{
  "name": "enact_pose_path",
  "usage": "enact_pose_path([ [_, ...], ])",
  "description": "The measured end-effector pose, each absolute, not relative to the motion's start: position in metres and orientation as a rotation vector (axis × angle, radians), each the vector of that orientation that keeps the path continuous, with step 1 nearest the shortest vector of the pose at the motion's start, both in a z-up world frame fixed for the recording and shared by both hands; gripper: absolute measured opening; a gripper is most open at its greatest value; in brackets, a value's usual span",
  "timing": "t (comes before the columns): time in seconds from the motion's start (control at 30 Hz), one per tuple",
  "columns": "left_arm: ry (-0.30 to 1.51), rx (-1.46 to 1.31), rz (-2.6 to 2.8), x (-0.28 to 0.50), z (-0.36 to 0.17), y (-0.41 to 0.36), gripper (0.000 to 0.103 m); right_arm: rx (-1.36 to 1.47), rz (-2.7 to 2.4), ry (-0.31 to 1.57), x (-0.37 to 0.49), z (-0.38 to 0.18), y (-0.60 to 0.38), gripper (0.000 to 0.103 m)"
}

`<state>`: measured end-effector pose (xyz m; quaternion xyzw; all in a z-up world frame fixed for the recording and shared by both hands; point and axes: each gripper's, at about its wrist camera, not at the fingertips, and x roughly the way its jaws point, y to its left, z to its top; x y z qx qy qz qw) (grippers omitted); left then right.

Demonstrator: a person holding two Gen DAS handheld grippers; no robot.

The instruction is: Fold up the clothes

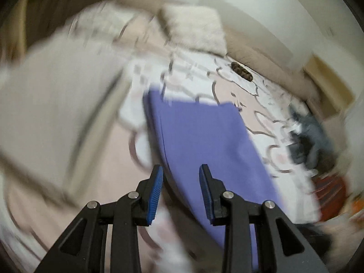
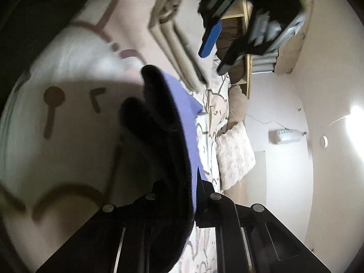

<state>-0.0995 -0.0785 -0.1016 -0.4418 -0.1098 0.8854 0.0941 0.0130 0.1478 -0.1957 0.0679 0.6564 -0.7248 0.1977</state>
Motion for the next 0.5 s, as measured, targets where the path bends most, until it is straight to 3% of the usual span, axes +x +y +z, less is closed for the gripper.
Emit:
enact_pose_path([
  [0.1,-0.02,-1.241,2.636,-0.113,-0.099,-0.053,0.032,0.216,-1.973,1.822,0.024,-0.166,0.169,0.013],
  [0.2,0.137,-1.224,2.476,-0.107,-0.114,-0.03,0.032,0.281,-1.917,1.783,0.043,-0.144,0.186,0.013],
  [0.3,0.417,-1.215,2.33,-0.089,-0.138,-0.008,0.035,0.372,-1.861,1.722,0.071,-0.126,0.203,0.013],
  [0.4,0.582,-1.276,2.152,-0.076,-0.172,0.005,0.035,0.463,-1.796,1.683,0.117,-0.124,0.21,0.013],
  [0.5,0.63,-1.283,2.042,-0.071,-0.18,0.013,0.035,0.552,-1.773,1.637,0.119,-0.134,0.216,0.013],
])
